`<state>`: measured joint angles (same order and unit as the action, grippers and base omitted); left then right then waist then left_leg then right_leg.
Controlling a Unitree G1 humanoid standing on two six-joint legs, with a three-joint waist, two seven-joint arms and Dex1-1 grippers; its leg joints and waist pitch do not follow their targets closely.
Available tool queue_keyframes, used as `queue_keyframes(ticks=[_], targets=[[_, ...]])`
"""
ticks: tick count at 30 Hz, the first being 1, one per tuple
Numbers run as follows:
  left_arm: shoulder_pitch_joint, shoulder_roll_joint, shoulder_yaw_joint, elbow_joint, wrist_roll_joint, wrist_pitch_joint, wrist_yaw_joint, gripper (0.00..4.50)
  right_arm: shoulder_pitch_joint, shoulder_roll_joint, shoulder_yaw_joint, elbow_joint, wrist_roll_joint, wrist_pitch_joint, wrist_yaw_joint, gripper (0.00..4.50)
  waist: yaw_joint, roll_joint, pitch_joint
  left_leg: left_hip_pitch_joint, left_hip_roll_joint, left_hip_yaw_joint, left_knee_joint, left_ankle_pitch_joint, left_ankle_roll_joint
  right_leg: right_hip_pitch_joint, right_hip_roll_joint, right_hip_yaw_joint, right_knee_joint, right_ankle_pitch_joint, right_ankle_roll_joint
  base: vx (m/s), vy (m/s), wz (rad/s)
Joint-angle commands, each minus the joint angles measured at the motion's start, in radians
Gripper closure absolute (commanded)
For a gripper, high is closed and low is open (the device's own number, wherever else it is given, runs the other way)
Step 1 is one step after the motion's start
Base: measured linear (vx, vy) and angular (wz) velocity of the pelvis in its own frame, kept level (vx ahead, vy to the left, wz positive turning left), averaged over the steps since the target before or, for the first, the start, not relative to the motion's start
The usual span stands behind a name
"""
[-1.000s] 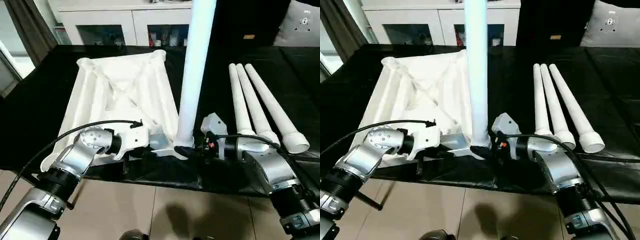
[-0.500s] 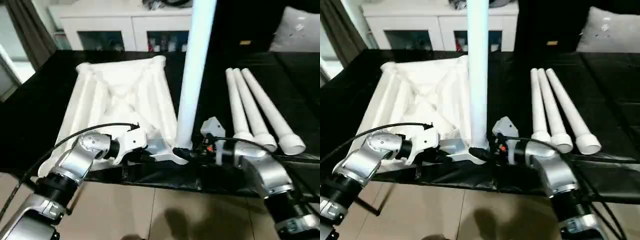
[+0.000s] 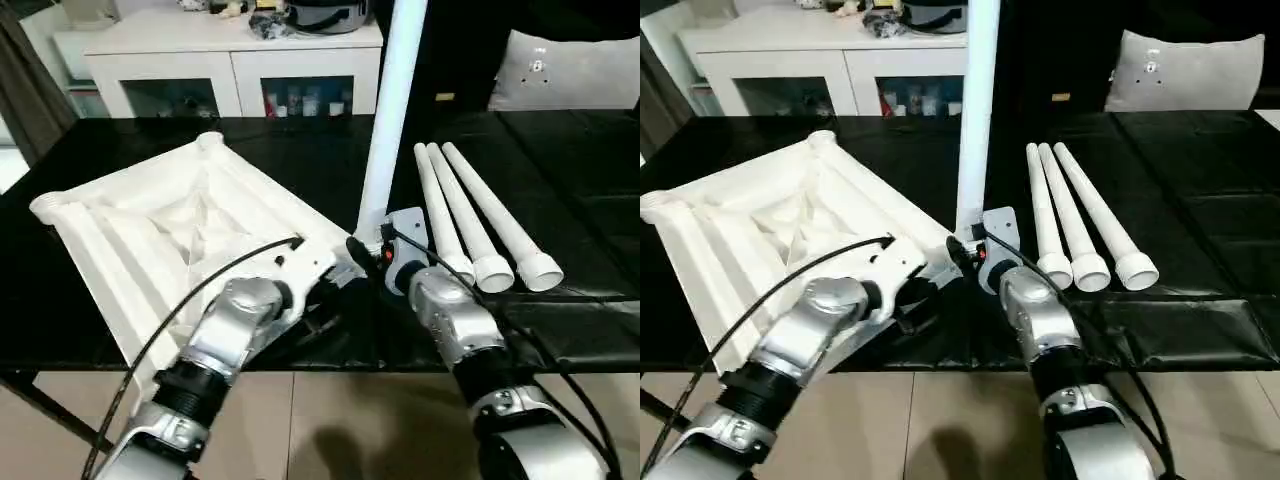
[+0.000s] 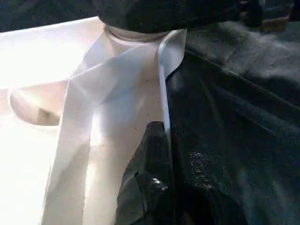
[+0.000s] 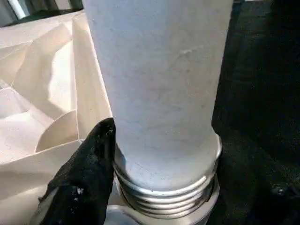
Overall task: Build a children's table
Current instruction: Rotate leg to tighten
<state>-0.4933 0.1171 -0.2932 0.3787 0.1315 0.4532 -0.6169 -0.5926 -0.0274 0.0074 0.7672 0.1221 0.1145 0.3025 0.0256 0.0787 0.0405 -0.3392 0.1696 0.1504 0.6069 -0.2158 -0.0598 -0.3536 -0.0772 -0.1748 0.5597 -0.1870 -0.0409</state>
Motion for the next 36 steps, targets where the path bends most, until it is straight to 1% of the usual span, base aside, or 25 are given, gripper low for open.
queue_keyframes(ticks=[1,2,3,4,5,6,7,8,9,10,12,13,15,17,19,20,22,23,24,25,27,31,32,34,36], targets=[[-0.043,-0.037,-0.033,-0.061,-0.031,-0.051,-0.007,4.50,0.016,0.031,-0.011,0.076,0.031,0.044,0.001,1.08,-0.003,-0.006,-0.046,0.001,0.065,-0.035,-0.084,-0.366,0.044,0.028,-0.111,0.068,-0.097,-0.447,-0.050,0.000,0.000,0.00],[-0.046,-0.023,-0.024,-0.054,-0.024,-0.052,0.002,4.50,0.017,0.027,-0.020,0.077,0.033,0.028,0.018,1.08,0.000,-0.007,-0.048,-0.003,0.068,-0.034,-0.086,-0.338,0.050,0.029,-0.111,0.074,-0.090,-0.412,-0.067,0.000,0.000,0.00],[-0.049,-0.008,-0.014,-0.042,-0.016,-0.058,0.008,4.50,0.022,0.020,-0.018,0.070,0.029,0.007,0.035,0.96,0.004,-0.006,-0.052,-0.002,0.071,-0.033,-0.085,-0.308,0.056,0.030,-0.112,0.079,-0.084,-0.374,-0.086,0.000,0.000,0.00],[-0.052,0.002,-0.006,-0.029,-0.010,-0.065,0.012,4.50,0.027,0.014,-0.013,0.059,0.026,-0.005,0.052,0.79,0.009,-0.008,-0.053,-0.003,0.071,-0.028,-0.084,-0.278,0.063,0.028,-0.111,0.083,-0.079,-0.335,-0.102,0.000,0.000,0.00],[-0.052,0.002,-0.006,-0.028,-0.010,-0.066,0.012,4.50,0.028,0.013,-0.012,0.058,0.026,-0.006,0.053,0.67,0.010,-0.004,-0.055,-0.005,0.072,-0.028,-0.084,-0.264,0.066,0.030,-0.110,0.083,-0.075,-0.320,-0.110,0.000,0.000,0.00],[-0.060,0.023,0.005,0.002,0.000,-0.085,0.015,4.50,0.046,-0.003,0.001,0.020,0.020,-0.026,0.086,0.67,0.014,-0.006,-0.059,-0.011,0.070,-0.027,-0.082,-0.230,0.076,0.032,-0.108,0.084,-0.071,-0.291,-0.113,0.000,0.000,0.00],[-0.064,0.034,0.010,0.019,0.002,-0.095,0.012,4.50,0.058,-0.014,0.006,-0.005,0.023,-0.032,0.103,0.62,0.016,-0.006,-0.062,-0.011,0.070,-0.024,-0.079,-0.209,0.084,0.030,-0.107,0.085,-0.070,-0.274,-0.113,0.000,0.000,0.00],[-0.069,0.045,0.016,0.038,0.005,-0.108,0.009,4.50,0.074,-0.028,0.010,-0.035,0.028,-0.040,0.124,0.58,0.023,-0.010,-0.070,-0.016,0.068,-0.021,-0.072,-0.137,0.099,0.033,-0.110,0.091,-0.056,-0.191,-0.131,0.000,0.000,0.00],[-0.070,0.048,0.018,0.042,0.005,-0.110,0.008,4.50,0.077,-0.031,0.010,-0.040,0.029,-0.042,0.128,0.35,0.023,-0.012,-0.071,-0.026,0.067,-0.021,-0.070,-0.100,0.114,0.038,-0.108,0.090,-0.048,-0.151,-0.138,0.000,0.000,0.00],[-0.074,0.066,0.022,0.060,0.003,-0.126,-0.008,4.50,0.106,-0.061,0.014,-0.094,0.029,-0.044,0.170,0.25,0.028,-0.016,-0.071,-0.037,0.065,-0.020,-0.064,-0.054,0.141,0.037,-0.107,0.090,-0.040,-0.117,-0.136,0.000,0.000,0.00],[-0.075,0.081,0.022,0.070,0.000,-0.136,-0.023,4.50,0.128,-0.085,0.018,-0.134,0.028,-0.044,0.204,0.21,0.038,-0.013,-0.078,-0.035,0.068,-0.019,-0.057,-0.011,0.164,0.033,-0.106,0.091,-0.031,-0.076,-0.140,0.000,0.000,0.00],[-0.074,0.094,0.018,0.075,-0.002,-0.145,-0.037,4.50,0.143,-0.106,0.024,-0.164,0.025,-0.047,0.233,0.17,0.039,-0.014,-0.076,-0.038,0.068,-0.019,-0.057,-0.001,0.173,0.032,-0.104,0.090,-0.031,-0.067,-0.140,0.000,0.000,0.00],[-0.072,0.106,0.012,0.078,-0.002,-0.156,-0.053,4.50,0.156,-0.125,0.028,-0.193,0.027,-0.042,0.255,0.08,0.039,-0.014,-0.074,-0.037,0.071,-0.019,-0.058,-0.009,0.179,0.030,-0.104,0.088,-0.032,-0.080,-0.145,0.000,0.000,0.00],[-0.063,0.145,-0.009,0.089,-0.007,-0.195,-0.119,4.50,0.190,-0.200,0.039,-0.293,0.037,-0.016,0.338,0.08,0.042,-0.016,-0.077,-0.037,0.071,-0.019,-0.056,-0.004,0.185,0.031,-0.102,0.090,-0.029,-0.080,-0.141,0.000,0.000,0.00],[-0.057,0.161,-0.019,0.091,-0.007,-0.216,-0.147,4.50,0.194,-0.227,0.042,-0.323,0.044,-0.002,0.369,0.08,0.042,-0.017,-0.078,-0.038,0.073,-0.021,-0.053,0.016,0.201,0.027,-0.099,0.091,-0.023,-0.050,-0.140,0.000,0.000,0.00],[-0.052,0.176,-0.029,0.093,-0.007,-0.237,-0.176,4.50,0.196,-0.253,0.045,-0.352,0.051,0.013,0.400,0.08,0.042,-0.016,-0.074,-0.039,0.072,-0.018,-0.052,0.003,0.205,0.022,-0.100,0.092,-0.026,-0.065,-0.142,0.000,0.000,0.00],[-0.047,0.189,-0.038,0.095,-0.009,-0.255,-0.206,4.50,0.196,-0.278,0.050,-0.381,0.056,0.027,0.431,0.08,0.045,-0.016,-0.068,-0.037,0.070,-0.014,-0.057,-0.057,0.181,0.021,-0.100,0.090,-0.041,-0.172,-0.128,0.000,0.000,0.00],[-0.044,0.201,-0.046,0.097,-0.011,-0.276,-0.231,4.50,0.196,-0.298,0.056,-0.403,0.060,0.042,0.459,0.08,0.046,-0.014,-0.067,-0.036,0.069,-0.013,-0.057,-0.065,0.174,0.021,-0.099,0.089,-0.044,-0.192,-0.123,0.000,0.000,0.00],[-0.043,0.205,-0.049,0.096,-0.011,-0.280,-0.239,4.50,0.195,-0.304,0.059,-0.408,0.061,0.044,0.470,0.08,0.047,-0.016,-0.068,-0.036,0.071,-0.013,-0.058,-0.068,0.164,0.021,-0.099,0.091,-0.044,-0.204,-0.116,0.000,0.000,0.00],[-0.038,0.225,-0.066,0.093,-0.012,-0.300,-0.283,4.50,0.190,-0.338,0.072,-0.431,0.063,0.054,0.523,0.08,0.048,-0.016,-0.067,-0.036,0.071,-0.014,-0.059,-0.073,0.163,0.020,-0.098,0.090,-0.045,-0.210,-0.114,0.000,0.000,0.00],[-0.033,0.252,-0.086,0.092,-0.014,-0.353,-0.337,4.50,0.182,-0.369,0.085,-0.450,0.069,0.074,0.574,0.08,0.059,-0.013,-0.070,-0.032,0.073,-0.014,-0.057,-0.063,0.167,0.018,-0.097,0.093,-0.041,-0.185,-0.114,0.000,0.000,0.00],[-0.022,0.308,-0.121,0.063,-0.035,-0.406,-0.484,4.50,0.171,-0.442,0.129,-0.481,0.085,0.091,0.725,0.08,0.075,-0.017,-0.071,-0.029,0.075,-0.010,-0.058,-0.062,0.166,0.016,-0.098,0.095,-0.034,-0.163,-0.126,0.000,0.000,0.00],[-0.021,0.316,-0.125,0.061,-0.037,-0.416,-0.502,4.50,0.171,-0.450,0.133,-0.487,0.087,0.100,0.741,0.08,0.081,-0.015,-0.071,-0.030,0.078,-0.011,-0.057,-0.057,0.167,0.016,-0.099,0.096,-0.031,-0.157,-0.128,0.000,0.000,0.00],[-0.018,0.338,-0.137,0.056,-0.041,-0.450,-0.551,4.50,0.165,-0.464,0.145,-0.484,0.086,0.097,0.786,0.08,0.089,-0.016,-0.072,-0.028,0.077,-0.009,-0.057,-0.059,0.164,0.014,-0.099,0.097,-0.032,-0.166,-0.131,0.000,0.000,0.00],[-0.017,0.349,-0.144,0.054,-0.041,-0.468,-0.573,4.50,0.161,-0.468,0.151,-0.481,0.089,0.096,0.809,0.08,0.092,-0.016,-0.072,-0.027,0.079,-0.009,-0.058,-0.060,0.157,0.013,-0.099,0.097,-0.030,-0.166,-0.134,0.000,0.000,0.00]])
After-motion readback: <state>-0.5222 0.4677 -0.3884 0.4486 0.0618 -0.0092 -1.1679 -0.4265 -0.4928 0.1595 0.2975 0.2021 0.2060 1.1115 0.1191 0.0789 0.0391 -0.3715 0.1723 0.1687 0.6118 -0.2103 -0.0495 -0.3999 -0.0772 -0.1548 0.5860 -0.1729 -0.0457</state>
